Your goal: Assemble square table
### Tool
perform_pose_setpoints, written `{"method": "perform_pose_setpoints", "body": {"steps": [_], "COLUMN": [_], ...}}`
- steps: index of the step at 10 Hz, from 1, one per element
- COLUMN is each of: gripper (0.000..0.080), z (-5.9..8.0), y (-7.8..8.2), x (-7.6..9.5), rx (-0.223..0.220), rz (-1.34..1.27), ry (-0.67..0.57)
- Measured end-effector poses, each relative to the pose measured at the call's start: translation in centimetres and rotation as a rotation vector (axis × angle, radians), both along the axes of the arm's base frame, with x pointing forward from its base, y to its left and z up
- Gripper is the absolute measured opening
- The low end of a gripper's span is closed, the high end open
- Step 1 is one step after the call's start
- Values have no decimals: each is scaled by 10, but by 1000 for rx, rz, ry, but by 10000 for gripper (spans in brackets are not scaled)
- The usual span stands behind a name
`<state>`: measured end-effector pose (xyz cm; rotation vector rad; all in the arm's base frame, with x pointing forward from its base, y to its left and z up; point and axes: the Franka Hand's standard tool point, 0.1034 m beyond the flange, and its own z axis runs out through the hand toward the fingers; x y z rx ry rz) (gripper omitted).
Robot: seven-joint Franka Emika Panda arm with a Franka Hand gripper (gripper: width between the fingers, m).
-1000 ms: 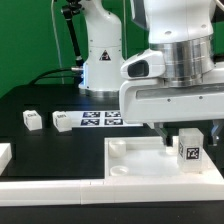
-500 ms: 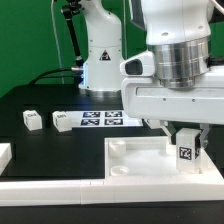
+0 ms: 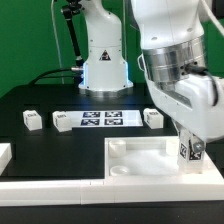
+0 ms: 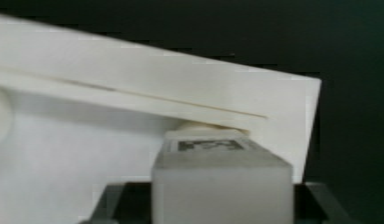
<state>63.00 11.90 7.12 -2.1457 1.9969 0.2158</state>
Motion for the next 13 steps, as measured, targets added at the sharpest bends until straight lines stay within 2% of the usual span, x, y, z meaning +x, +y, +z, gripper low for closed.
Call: {"method": "perform_pose_setpoints", "body": {"steps": [1,3,4,5,6,9,10,12,13], "gripper": [294,294,539,539,615,648,648,649,647], "z": [0,0,-1,1,3,2,2,3,3], "y": [0,0,-1,-1,1,0,1,9,9], "x": [0,0,-1,2,3,3,2,1,2], "rx": [0,-2,-26,-54,-68,-71,-86,-151,-156], "rz": [-62,-1,198,422,578,771,883,1235,1272], "ry": [10,-4,-44,-93,-117,-163,-177,-218,-236]}}
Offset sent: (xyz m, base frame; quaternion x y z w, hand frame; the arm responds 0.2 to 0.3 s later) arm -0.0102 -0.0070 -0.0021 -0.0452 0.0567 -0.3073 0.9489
